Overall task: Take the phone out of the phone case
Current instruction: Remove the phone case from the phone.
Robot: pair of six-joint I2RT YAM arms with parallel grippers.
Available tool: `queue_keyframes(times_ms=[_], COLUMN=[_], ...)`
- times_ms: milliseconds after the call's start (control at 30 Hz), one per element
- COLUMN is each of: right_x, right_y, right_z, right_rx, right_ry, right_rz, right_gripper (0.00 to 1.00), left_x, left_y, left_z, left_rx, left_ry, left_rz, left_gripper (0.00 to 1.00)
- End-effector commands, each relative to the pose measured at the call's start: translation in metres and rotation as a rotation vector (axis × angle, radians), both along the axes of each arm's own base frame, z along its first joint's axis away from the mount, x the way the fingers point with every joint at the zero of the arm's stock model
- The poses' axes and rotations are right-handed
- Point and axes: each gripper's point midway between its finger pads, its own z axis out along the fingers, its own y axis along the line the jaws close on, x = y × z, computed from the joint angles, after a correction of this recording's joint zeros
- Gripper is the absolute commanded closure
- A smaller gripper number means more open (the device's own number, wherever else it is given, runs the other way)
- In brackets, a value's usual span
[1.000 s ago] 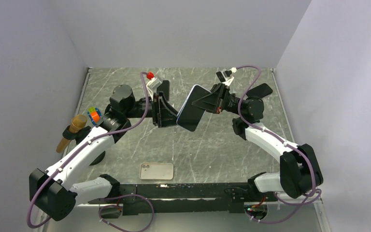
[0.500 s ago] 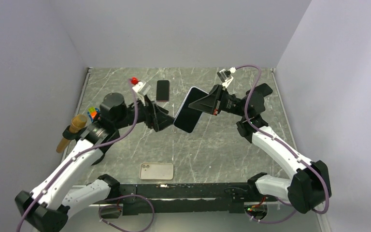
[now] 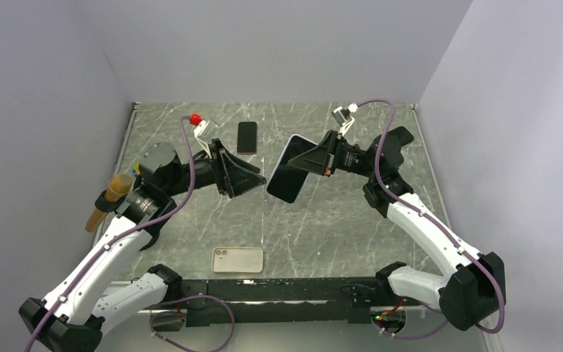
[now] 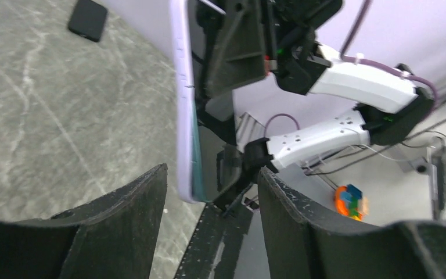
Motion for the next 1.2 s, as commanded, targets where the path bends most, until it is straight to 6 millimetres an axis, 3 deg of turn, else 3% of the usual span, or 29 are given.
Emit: queue_keyframes(times_ms=[0,167,500,1167], right_x=[0.001,0.004,0.001,-0.001], right_y=[-0.010,-0.013,-0.015,-0.012], right_z=[0.036,0.036,0.038,0.036], right_rx=[0.066,0.086,0.089,0.091], right_ry=[-0.094,-0.082,-0.094,-0.115], right_rz=[-0.058,-0.069,-0.071,-0.036], right_gripper=[1.00,1.00,1.00,1.00], left_x=[-0.029,-0.041,-0.021,-0.032], left_y=[-0.010,-0.022,-0.020,-0.039], left_z=[0.021,0.008,-0.008,0.017], left_rx=[-0.066,0.005,0.053,-0.139], left_ry=[-0.027,-0.023,-0.008,0.110], left_rz=[-0.164,-0.229,-0.097,-0.234], left_gripper=[0.39,0.42,0.35,0.35])
